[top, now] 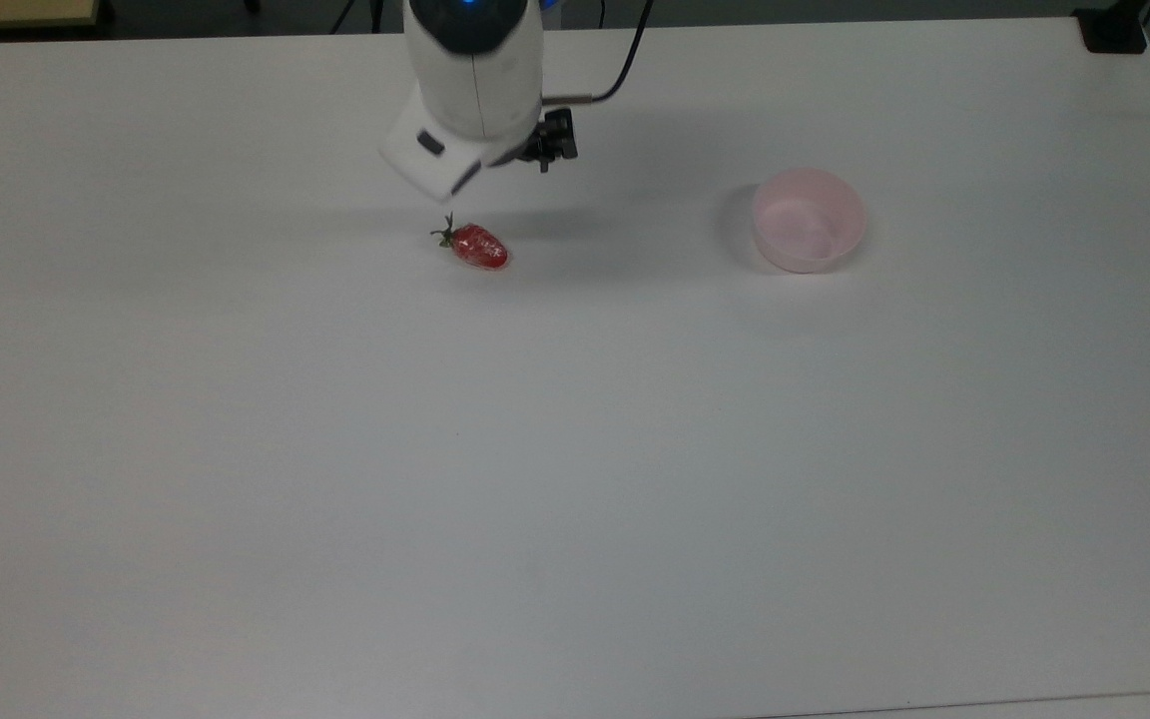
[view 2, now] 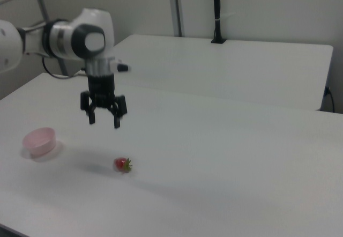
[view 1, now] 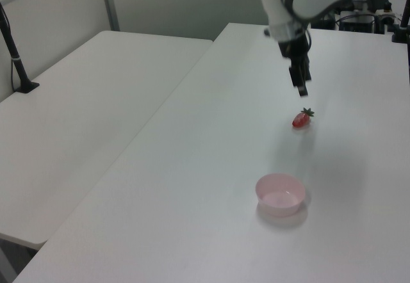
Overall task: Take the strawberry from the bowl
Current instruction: 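Lower the strawberry onto the table, open the gripper, raise it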
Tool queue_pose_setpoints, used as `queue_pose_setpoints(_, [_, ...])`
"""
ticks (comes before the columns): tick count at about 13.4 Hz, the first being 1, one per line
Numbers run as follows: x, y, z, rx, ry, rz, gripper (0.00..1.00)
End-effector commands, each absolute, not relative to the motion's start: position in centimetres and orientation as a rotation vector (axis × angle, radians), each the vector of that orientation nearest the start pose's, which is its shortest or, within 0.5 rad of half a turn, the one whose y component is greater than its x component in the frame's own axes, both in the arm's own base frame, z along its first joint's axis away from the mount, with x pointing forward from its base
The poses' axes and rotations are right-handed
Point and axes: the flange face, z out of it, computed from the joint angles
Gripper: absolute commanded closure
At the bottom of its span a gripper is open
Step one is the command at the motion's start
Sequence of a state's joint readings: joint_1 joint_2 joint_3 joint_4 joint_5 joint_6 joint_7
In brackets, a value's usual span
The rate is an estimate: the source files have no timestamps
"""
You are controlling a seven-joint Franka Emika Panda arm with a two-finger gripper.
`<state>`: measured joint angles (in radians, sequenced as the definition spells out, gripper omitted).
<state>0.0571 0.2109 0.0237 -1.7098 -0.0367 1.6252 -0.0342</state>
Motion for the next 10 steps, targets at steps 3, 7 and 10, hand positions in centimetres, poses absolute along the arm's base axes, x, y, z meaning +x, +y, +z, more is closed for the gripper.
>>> queue_pose_setpoints(3, [55.5, -0.3, 55.2, -3.250, -0.046, 0.136, 0.00])
queue_pose_setpoints(7, [54.8, -1.7, 56.3, -3.253, 0.013, 0.100, 0.00])
queue_pose_setpoints(10, [54.8, -2.1, 56.5, -3.253, 0.025, 0.091, 0.00])
